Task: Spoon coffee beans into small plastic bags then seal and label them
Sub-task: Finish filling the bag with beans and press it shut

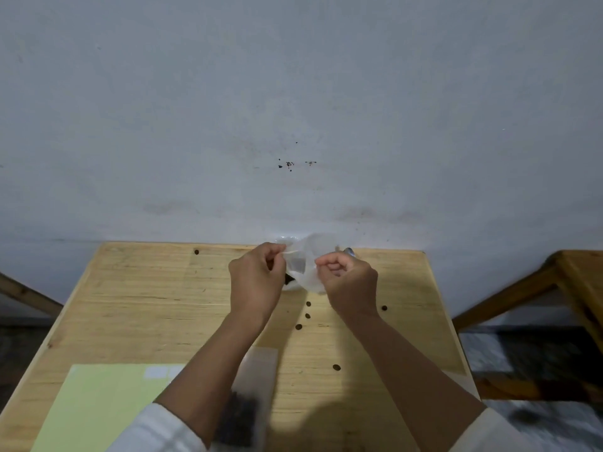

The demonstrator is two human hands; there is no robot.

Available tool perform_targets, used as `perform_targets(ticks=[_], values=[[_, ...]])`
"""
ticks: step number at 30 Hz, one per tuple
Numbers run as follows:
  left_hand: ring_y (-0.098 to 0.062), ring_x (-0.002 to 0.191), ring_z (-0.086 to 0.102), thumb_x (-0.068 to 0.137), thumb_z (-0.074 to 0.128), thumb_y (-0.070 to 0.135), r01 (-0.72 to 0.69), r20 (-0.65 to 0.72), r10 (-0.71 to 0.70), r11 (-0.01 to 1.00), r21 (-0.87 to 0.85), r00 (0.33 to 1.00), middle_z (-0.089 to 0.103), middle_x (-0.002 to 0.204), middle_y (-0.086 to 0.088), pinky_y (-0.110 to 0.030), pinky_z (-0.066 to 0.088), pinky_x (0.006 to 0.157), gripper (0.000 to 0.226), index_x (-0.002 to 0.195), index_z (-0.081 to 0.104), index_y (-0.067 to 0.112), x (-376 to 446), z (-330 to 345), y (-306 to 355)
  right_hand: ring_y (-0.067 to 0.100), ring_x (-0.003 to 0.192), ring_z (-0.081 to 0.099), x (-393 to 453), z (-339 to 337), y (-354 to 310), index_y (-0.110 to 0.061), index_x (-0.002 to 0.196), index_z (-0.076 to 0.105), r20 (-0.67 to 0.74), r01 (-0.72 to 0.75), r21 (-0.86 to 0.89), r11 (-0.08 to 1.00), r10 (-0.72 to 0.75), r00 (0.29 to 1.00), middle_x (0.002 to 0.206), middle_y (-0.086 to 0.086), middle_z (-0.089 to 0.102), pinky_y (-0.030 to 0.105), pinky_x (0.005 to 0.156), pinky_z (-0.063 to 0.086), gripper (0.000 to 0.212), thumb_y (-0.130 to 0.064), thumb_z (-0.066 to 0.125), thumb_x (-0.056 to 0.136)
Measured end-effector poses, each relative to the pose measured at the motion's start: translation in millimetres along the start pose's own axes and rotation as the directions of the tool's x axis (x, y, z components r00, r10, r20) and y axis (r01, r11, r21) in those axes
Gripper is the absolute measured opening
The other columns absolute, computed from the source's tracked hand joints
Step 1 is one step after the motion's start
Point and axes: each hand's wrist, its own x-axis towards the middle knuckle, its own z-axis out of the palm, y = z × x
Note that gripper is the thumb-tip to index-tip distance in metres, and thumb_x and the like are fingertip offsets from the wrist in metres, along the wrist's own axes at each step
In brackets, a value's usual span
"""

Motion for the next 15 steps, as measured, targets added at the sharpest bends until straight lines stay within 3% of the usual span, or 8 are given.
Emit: perform_targets(ticks=[3,7,10,13,15], values=[[0.015,0.065,0.059,0.087,0.063,0.013,-0.024,0.091,0.026,1.000,-0.017,0.996,0.066,0.073,0.014,0.004,0.038,0.064,0.017,0.102,0.072,0.014,4,-4,-8,-0.002,0.064,0.062,1,-2,-5,-0.010,0.079,0.072,0.095,-0.019,0.041,0.999,0.015,0.995,0.067,-0.010,0.065,0.010,0.064,0.049,0.010,-0.003,0.066,0.081],[0.018,0.092,0.058,0.082,0.071,0.019,-0.062,0.290,0.112,0.983,-0.175,0.950,0.068,0.107,0.013,-0.001,0.042,0.082,0.037,0.117,0.063,0.027,-3,-10,-15,0.004,0.067,0.064,1,-4,-12,-0.007,0.082,0.072,0.154,-0.024,0.072,0.997,0.013,0.988,0.070,-0.002,0.068,0.018,0.070,0.053,0.007,-0.004,0.066,0.082],[0.018,0.115,0.043,0.065,0.084,0.031,-0.051,0.447,0.131,0.981,-0.188,0.885,0.045,0.126,0.035,-0.007,0.034,0.100,0.080,0.130,0.041,0.047,-6,-16,-26,0.005,0.068,0.066,1,-7,-12,-0.012,0.080,0.072,0.162,-0.053,0.067,0.996,0.042,0.986,0.068,-0.003,0.069,0.024,0.079,0.051,0.007,-0.007,0.068,0.080],[0.014,0.136,0.012,0.047,0.089,0.048,-0.186,0.550,0.193,0.980,-0.069,0.813,0.012,0.148,0.032,-0.002,0.013,0.105,0.128,0.148,0.010,0.034,-5,-13,-33,0.000,0.064,0.062,-2,-4,-19,-0.011,0.077,0.072,0.236,-0.081,0.100,0.992,0.056,0.970,0.064,-0.007,0.066,0.012,0.071,0.048,0.011,-0.003,0.066,0.079],[0.012,0.138,0.001,0.048,0.088,0.048,-0.236,0.574,0.224,0.970,-0.055,0.787,0.001,0.152,0.026,0.005,0.006,0.099,0.137,0.150,-0.002,0.029,-4,-11,-35,-0.001,0.061,0.060,-4,-1,-22,-0.012,0.074,0.071,0.303,-0.088,0.113,0.990,0.050,0.952,0.062,-0.009,0.064,0.006,0.065,0.045,0.016,0.001,0.064,0.078]])
